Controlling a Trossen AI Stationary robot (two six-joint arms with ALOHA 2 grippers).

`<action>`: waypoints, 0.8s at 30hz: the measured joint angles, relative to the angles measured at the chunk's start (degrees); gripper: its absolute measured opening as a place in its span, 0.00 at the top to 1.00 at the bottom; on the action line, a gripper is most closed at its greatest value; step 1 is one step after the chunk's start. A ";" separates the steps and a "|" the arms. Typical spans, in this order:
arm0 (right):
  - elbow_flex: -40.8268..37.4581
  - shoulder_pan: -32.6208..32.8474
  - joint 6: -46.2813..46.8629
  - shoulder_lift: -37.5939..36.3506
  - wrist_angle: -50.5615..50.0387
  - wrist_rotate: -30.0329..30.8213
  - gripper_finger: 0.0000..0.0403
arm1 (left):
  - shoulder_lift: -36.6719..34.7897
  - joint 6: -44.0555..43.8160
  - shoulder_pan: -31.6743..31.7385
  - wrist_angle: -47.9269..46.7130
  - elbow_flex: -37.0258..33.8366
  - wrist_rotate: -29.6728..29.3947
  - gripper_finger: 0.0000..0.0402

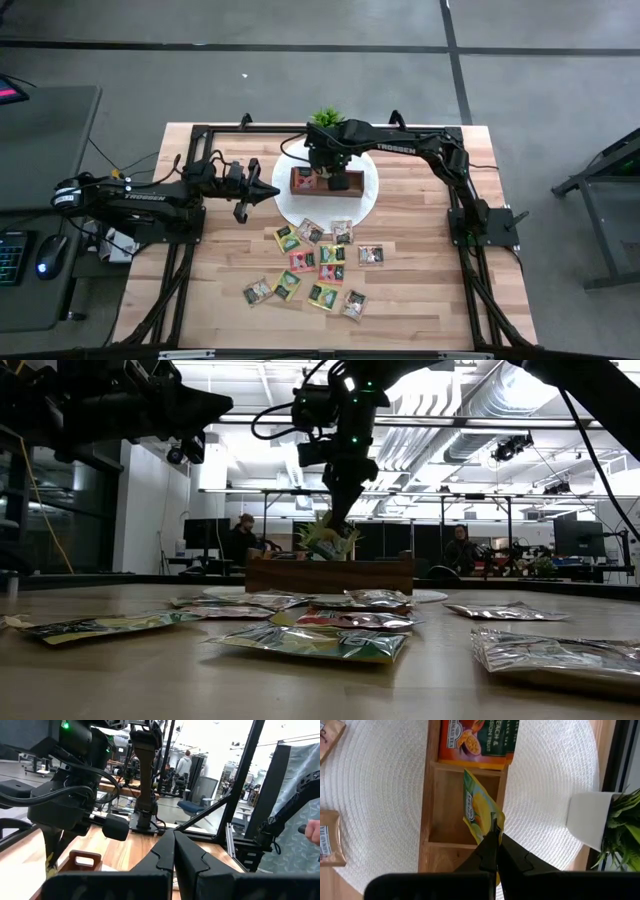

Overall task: Pick & Place Tea
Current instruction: Put the yellow tea bag into the middle section of the wooden organizer

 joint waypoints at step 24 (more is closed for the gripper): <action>-6.38 0.02 0.64 -0.31 4.04 0.44 0.64 | 0.01 -0.20 0.00 0.00 0.00 0.76 1.00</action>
